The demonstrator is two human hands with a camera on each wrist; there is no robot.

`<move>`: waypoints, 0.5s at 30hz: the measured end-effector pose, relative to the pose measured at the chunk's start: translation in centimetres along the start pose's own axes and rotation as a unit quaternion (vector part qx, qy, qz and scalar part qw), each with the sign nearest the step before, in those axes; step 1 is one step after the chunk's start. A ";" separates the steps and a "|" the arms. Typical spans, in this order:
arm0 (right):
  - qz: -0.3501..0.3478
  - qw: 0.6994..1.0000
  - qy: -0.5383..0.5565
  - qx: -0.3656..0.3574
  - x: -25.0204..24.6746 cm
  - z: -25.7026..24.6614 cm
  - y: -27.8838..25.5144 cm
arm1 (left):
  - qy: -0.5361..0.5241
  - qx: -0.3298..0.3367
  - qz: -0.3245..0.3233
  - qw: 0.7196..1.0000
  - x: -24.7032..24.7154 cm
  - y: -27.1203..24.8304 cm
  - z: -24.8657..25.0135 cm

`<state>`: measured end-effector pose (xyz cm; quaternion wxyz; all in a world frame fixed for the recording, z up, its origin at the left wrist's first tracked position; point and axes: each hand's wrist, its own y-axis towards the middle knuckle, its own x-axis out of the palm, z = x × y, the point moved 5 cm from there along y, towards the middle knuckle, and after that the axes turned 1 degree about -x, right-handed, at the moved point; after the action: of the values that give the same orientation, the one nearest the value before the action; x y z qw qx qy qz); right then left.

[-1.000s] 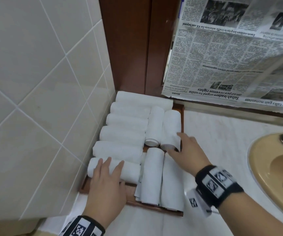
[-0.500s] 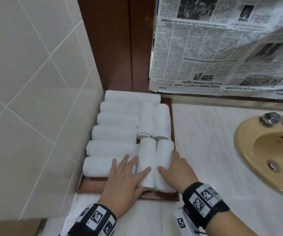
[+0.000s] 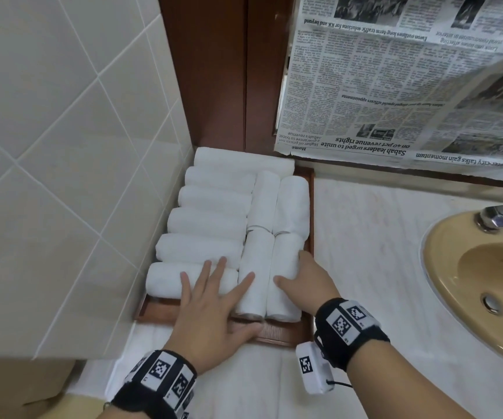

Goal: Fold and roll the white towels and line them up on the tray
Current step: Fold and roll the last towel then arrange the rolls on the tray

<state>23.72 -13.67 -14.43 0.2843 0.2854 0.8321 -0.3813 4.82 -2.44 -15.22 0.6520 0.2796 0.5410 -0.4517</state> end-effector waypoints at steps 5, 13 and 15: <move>-0.025 1.000 -0.018 0.007 -1.2 0.4 0.6 | -0.017 -0.052 0.027 0.998 -0.4 0.9 -0.5; 0.070 0.996 0.058 0.006 -9.1 -3.5 7.8 | -0.035 -0.086 0.042 0.995 -0.2 1.5 -2.4; 0.052 0.995 0.081 0.027 -9.1 -4.3 10.2 | -0.031 -0.083 0.037 0.995 0.2 1.5 -2.6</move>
<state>35.86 -6.97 -10.61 0.2273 0.3661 0.8259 -0.3635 5.00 0.32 -16.31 0.7059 0.2307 0.5449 -0.3893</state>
